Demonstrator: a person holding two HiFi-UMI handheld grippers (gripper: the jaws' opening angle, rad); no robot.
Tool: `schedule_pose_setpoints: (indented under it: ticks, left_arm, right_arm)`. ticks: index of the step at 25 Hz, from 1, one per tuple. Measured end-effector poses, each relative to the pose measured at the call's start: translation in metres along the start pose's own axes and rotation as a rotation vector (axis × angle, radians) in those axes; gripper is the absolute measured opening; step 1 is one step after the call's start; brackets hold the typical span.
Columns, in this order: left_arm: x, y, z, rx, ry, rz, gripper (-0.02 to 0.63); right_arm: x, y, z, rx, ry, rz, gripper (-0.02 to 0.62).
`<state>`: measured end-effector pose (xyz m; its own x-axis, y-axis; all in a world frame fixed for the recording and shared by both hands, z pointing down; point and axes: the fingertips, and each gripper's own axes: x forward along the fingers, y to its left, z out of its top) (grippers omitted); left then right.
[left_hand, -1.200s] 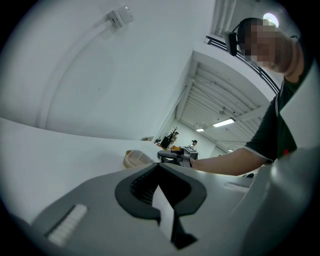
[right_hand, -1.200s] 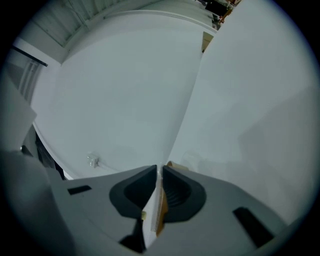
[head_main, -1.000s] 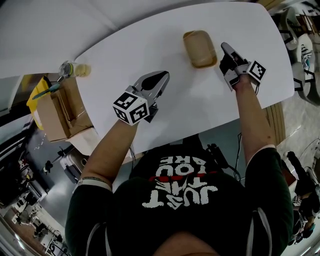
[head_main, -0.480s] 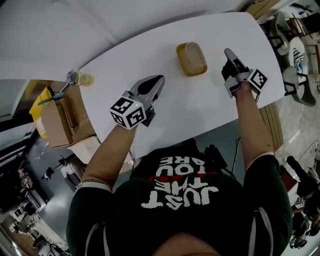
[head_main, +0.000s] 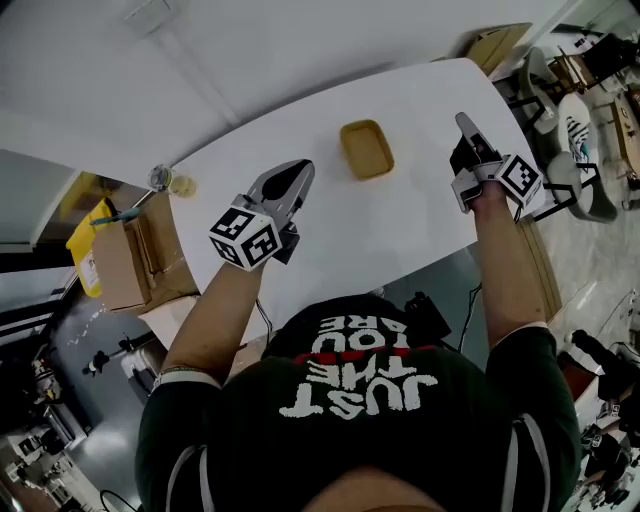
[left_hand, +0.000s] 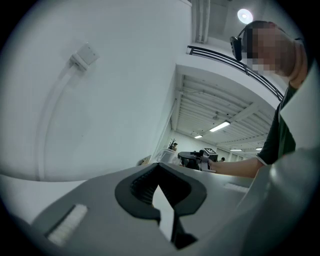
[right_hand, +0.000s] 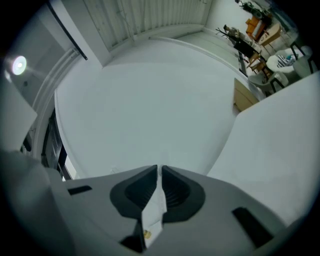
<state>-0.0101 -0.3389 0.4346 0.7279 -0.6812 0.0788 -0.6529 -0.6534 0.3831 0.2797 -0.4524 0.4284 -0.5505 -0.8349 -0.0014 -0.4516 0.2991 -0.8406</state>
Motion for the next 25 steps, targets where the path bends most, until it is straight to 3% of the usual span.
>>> schedule_pose_setpoints:
  ticks: [5, 11, 16, 25]
  left_arm:
    - [-0.004, -0.020, 0.042, 0.064, -0.032, -0.005, 0.008]
    - [-0.018, -0.045, 0.086, 0.115, -0.083, -0.010, 0.008]
    - [-0.022, -0.065, 0.122, 0.149, -0.116, -0.015, 0.008]
    - [-0.034, -0.089, 0.169, 0.202, -0.152, -0.016, 0.008]
  right_arm:
    - [-0.019, 0.051, 0.036, -0.172, -0.015, -0.037, 0.031]
    - [-0.041, 0.116, 0.064, -0.203, -0.078, 0.063, 0.031]
    - [-0.066, 0.157, 0.095, -0.328, -0.109, 0.015, 0.031]
    - [-0.095, 0.230, 0.115, -0.399, -0.175, 0.139, 0.031]
